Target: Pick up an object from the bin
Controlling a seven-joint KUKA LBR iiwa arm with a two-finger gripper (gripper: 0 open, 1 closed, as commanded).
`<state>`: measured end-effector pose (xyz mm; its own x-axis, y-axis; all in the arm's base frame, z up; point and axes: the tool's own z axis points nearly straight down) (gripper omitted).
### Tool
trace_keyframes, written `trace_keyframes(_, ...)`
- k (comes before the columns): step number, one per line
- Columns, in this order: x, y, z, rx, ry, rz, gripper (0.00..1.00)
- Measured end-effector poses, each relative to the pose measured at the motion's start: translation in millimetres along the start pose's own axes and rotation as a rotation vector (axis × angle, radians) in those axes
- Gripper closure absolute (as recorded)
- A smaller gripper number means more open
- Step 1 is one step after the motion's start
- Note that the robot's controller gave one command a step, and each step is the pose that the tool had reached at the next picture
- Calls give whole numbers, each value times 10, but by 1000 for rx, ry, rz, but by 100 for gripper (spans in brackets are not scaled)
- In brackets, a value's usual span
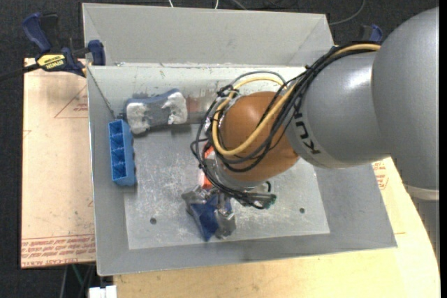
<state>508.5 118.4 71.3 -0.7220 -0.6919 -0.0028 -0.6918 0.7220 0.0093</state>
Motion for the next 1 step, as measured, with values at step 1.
trace_keyframes(1, 21, 19, -140, -5, 8, 1, 100)
